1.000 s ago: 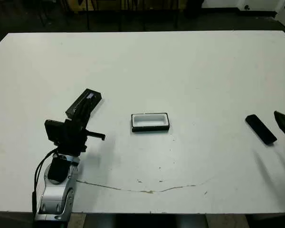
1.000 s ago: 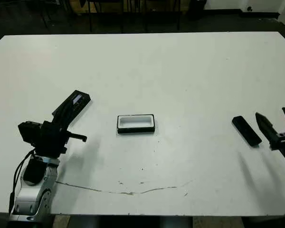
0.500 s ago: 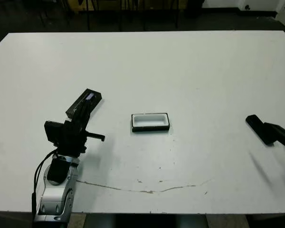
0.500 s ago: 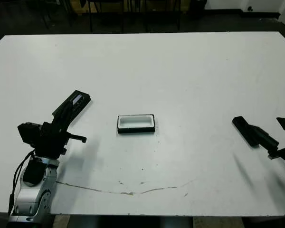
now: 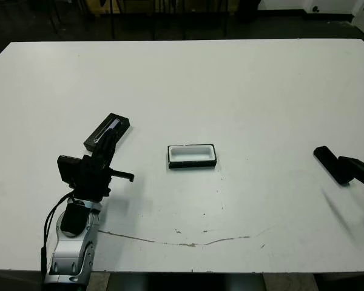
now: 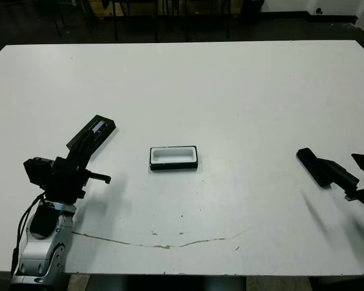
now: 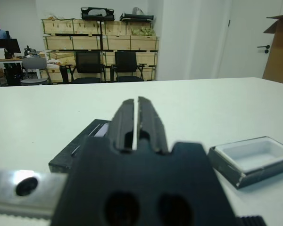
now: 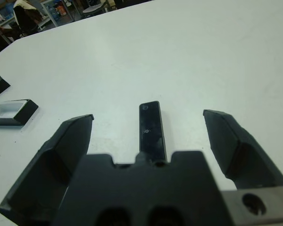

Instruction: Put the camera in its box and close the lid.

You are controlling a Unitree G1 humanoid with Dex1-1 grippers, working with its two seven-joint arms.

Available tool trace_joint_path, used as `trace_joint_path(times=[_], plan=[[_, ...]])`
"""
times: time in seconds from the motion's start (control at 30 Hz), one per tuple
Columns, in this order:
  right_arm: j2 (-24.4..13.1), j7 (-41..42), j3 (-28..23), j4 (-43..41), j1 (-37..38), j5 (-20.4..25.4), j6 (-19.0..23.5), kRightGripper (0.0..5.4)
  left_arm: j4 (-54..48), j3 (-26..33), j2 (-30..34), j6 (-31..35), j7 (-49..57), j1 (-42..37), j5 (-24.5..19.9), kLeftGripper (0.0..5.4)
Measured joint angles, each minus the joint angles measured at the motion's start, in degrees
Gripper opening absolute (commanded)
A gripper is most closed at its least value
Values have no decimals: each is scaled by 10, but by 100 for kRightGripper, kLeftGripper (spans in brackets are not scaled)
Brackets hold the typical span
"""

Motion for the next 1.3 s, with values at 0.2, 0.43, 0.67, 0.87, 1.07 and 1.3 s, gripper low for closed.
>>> trace_joint_path(times=[0.2,0.43,0.67,0.87,1.07,1.3], plan=[[0,-4,15,6,-5,-1,16,538,-3,-2,0,5,2,0,3,0],[4,-15,36,35,-10,-20,15,538,-5,-3,0,6,3,1,4,0],[14,-17,45,64,-21,-30,5,538,-5,-3,0,6,3,2,4,0],[25,-28,44,68,-23,-30,2,538,-2,-2,0,-1,-1,2,4,0],[34,-31,42,81,-26,-30,0,538,-1,-2,0,-1,-2,5,4,0],[42,-59,47,72,-28,-32,0,538,-2,-2,0,-1,-3,8,5,0]])
